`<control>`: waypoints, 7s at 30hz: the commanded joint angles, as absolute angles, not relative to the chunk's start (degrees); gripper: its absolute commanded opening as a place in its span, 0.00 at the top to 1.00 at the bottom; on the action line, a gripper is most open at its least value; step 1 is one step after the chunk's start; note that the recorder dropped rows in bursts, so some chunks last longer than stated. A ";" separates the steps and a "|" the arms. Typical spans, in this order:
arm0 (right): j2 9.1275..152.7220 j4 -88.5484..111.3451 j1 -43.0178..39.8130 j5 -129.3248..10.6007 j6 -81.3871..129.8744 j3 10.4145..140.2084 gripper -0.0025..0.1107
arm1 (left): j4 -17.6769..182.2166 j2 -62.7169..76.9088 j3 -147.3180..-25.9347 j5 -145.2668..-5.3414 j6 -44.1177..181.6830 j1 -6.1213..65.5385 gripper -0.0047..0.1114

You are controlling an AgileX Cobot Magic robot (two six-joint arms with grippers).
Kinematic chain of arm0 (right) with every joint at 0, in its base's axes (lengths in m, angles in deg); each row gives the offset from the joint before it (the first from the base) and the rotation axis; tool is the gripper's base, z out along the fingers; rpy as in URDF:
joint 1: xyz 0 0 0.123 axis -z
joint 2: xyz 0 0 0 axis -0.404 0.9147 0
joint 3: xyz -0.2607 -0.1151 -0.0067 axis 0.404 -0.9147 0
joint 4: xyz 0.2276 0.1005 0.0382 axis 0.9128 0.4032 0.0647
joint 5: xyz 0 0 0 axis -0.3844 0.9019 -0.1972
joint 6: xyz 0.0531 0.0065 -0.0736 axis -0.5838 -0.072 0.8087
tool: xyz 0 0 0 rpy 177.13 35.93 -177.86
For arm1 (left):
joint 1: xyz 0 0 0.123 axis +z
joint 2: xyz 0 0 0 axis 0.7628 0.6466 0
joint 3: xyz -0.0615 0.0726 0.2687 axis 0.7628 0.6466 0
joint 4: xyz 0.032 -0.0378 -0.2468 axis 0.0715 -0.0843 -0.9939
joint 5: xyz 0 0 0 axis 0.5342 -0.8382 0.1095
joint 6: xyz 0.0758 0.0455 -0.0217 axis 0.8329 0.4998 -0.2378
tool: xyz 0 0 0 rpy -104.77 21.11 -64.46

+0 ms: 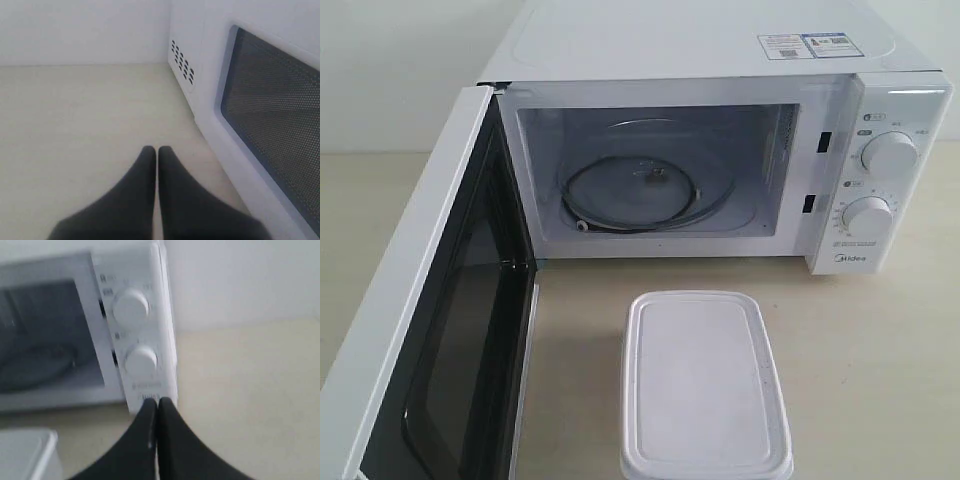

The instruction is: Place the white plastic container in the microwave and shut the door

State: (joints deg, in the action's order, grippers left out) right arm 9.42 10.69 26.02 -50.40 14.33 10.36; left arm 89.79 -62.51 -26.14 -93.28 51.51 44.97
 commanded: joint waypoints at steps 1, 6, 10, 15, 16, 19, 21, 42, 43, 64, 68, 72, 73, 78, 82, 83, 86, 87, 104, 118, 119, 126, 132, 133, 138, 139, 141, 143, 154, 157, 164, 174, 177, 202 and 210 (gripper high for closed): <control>9.13 11.00 26.18 -72.14 13.52 10.41 0.98 | 89.77 -62.72 -25.93 -93.23 51.70 45.09 0.93; 9.13 11.00 26.18 -88.20 13.52 10.41 0.98 | 89.77 -62.72 -25.93 -93.23 51.70 45.09 0.93; 9.13 11.00 26.18 -95.93 13.27 10.41 0.98 | 89.77 -62.72 -25.93 -93.23 51.70 45.09 0.93; 9.13 11.00 26.18 -107.22 12.37 10.41 0.98 | 89.77 -62.72 -25.93 -93.23 51.70 45.09 0.93; 9.13 11.40 26.18 -109.55 12.37 10.41 0.98 | 89.77 -62.72 -25.93 -93.23 51.70 45.09 0.93; 9.13 14.17 26.18 -114.95 12.48 10.41 0.98 | 89.77 -62.72 -25.93 -93.23 51.70 45.09 0.93; 9.13 16.69 26.18 -113.99 12.48 13.29 0.98 | 89.77 -62.72 -25.93 -93.23 51.70 45.09 0.93; 57.39 22.00 25.98 -14.98 14.02 58.90 0.98 | 89.77 -62.72 -25.93 -93.23 51.70 45.09 0.93; 59.11 22.00 25.98 -13.38 16.88 58.90 0.98 | 89.77 -62.72 -25.93 -93.23 51.70 45.09 0.93; 86.14 81.95 26.10 7.16 81.84 50.47 0.98 | 89.77 -62.72 -25.93 -93.23 51.70 45.09 0.93; 91.43 81.66 26.10 7.45 83.49 50.24 0.98 | 89.77 -62.72 -25.93 -93.23 51.70 45.09 0.93; 96.25 81.80 26.10 3.47 83.60 50.24 0.98 | 89.77 -62.72 -25.93 -93.23 51.70 45.09 0.93; 97.30 81.80 26.10 2.71 83.60 50.24 0.98 | 89.77 -62.72 -25.93 -93.23 51.70 45.09 0.93; 103.41 83.97 30.53 5.10 88.34 50.38 0.98 | 89.77 -62.72 -25.93 -93.23 51.70 45.09 0.93; 106.76 84.97 34.49 7.29 90.43 49.53 0.98 | 89.77 -62.72 -25.93 -93.23 51.70 45.09 0.93; 107.31 85.48 34.49 6.49 91.63 49.11 0.98 | 89.77 -62.72 -25.93 -93.23 51.70 45.09 0.93; 108.84 85.59 34.49 4.41 91.85 48.72 0.98 | 89.77 -62.72 -25.93 -93.23 51.70 45.09 0.93; 109.24 85.59 34.49 4.38 92.07 48.72 0.98 | 89.77 -62.72 -25.93 -93.23 51.70 45.09 0.93; 110.36 85.72 32.34 -2.87 92.43 47.04 0.48 | 89.77 -62.72 -25.93 -93.23 51.70 45.09 0.93; 110.46 86.98 27.86 -7.93 92.84 47.04 0.48 | 89.77 -62.72 -25.93 -93.23 51.70 45.09 0.93; 110.45 87.43 27.86 -8.02 93.10 47.04 0.48 | 89.77 -62.72 -25.93 -93.23 51.70 45.09 0.93; 114.03 89.02 27.86 -7.85 93.99 47.04 0.48 | 89.77 -62.72 -25.93 -93.23 51.70 45.09 0.93; 115.64 91.38 27.86 -7.51 96.80 47.04 0.48 | 89.77 -62.72 -25.93 -93.23 51.70 45.09 0.93; 115.64 91.37 27.86 -7.11 96.79 47.04 0.48 | 89.77 -62.72 -25.93 -93.23 51.70 45.09 0.93; 115.64 91.10 27.86 -5.82 97.10 47.04 0.58 | 89.77 -62.72 -25.93 -93.23 51.70 45.09 0.93; 115.64 91.02 27.86 -5.82 97.19 47.04 0.61 | 89.77 -62.72 -25.93 -93.23 51.70 45.09 0.93; 115.64 90.62 27.86 -5.82 97.49 47.04 0.66 | 89.77 -62.72 -25.93 -93.23 51.70 45.09 0.93; 115.64 90.39 27.86 -5.82 97.90 47.04 0.73 | 89.77 -62.72 -25.93 -93.23 51.70 45.09 0.93; 114.50 90.79 27.86 -4.67 99.01 47.04 0.98 | 89.77 -62.72 -25.93 -93.23 51.70 45.09 0.93; 110.72 90.79 27.86 -4.43 96.88 47.04 0.98 | 89.77 -62.72 -25.93 -93.23 51.70 45.09 0.93; 98.40 94.46 27.86 -6.69 94.78 42.80 0.98 | 89.77 -62.72 -25.93 -93.23 51.70 45.09 0.93; 77.44 100.86 27.86 -8.75 94.12 32.27 0.98 | 89.77 -62.72 -25.93 -93.23 51.70 45.09 0.93; 72.44 100.77 27.86 -9.84 92.78 30.06 0.98 | 89.77 -62.72 -25.93 -93.23 51.70 45.09 0.93; 67.43 98.47 17.99 -27.87 79.20 25.83 0.98 | 89.77 -62.72 -25.93 -93.23 51.70 45.09 0.93; 67.43 93.57 -1.92 -52.02 60.00 26.59 0.98 | 89.77 -62.72 -25.93 -93.23 51.70 45.09 0.93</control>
